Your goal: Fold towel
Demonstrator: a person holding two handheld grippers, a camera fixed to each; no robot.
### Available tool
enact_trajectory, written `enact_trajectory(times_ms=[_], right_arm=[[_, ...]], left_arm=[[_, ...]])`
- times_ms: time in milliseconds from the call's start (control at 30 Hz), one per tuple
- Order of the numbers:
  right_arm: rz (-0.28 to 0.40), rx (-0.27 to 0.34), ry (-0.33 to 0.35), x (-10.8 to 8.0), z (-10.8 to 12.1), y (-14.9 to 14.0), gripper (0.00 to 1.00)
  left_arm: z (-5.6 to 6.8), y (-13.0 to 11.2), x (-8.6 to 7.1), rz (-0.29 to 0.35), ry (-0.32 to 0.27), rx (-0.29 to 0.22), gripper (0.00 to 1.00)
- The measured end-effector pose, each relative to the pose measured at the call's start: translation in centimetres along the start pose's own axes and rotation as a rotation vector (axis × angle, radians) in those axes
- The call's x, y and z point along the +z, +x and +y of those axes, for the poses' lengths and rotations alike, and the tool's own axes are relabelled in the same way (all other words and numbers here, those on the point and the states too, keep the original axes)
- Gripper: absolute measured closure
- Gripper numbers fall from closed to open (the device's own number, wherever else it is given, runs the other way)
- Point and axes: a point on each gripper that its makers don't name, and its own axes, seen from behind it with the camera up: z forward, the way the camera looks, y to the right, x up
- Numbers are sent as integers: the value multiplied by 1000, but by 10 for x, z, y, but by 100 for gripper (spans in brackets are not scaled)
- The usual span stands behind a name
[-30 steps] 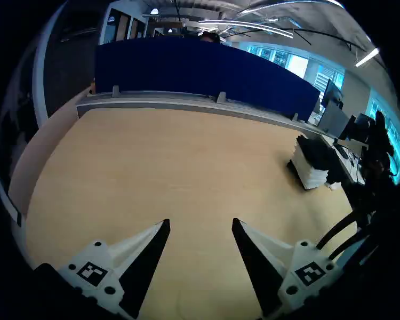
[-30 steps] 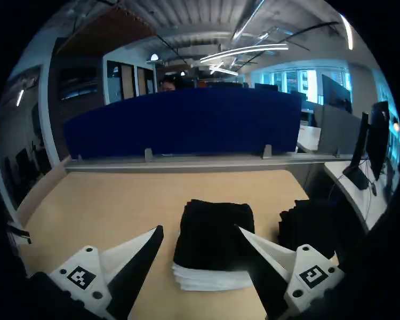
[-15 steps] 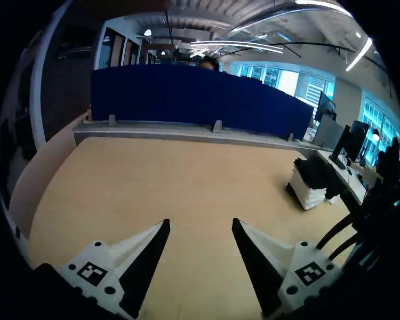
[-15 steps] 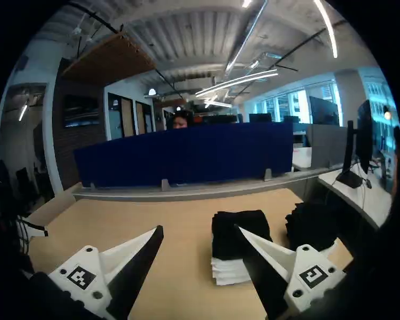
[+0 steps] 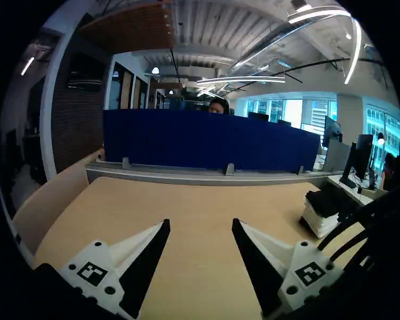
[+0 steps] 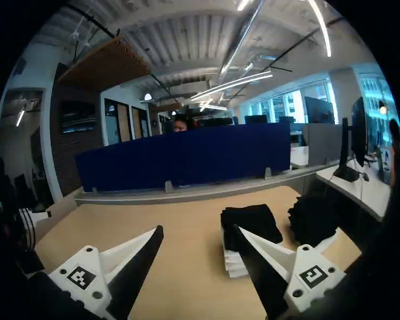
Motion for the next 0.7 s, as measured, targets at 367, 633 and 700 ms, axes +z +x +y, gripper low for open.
enact_trajectory(times_ms=[367,633,700], right_arm=[[-27,-17,24,12,-15,-8,0],[-102,-18,39,24,-22,-24,0],[-121,-23,43,26,-23,-27,0]], left_arm=[[-17,18,1,143,35,10,14],[-22,5,13,173,44,42,14],[-25,0,16,183,46,38,14]])
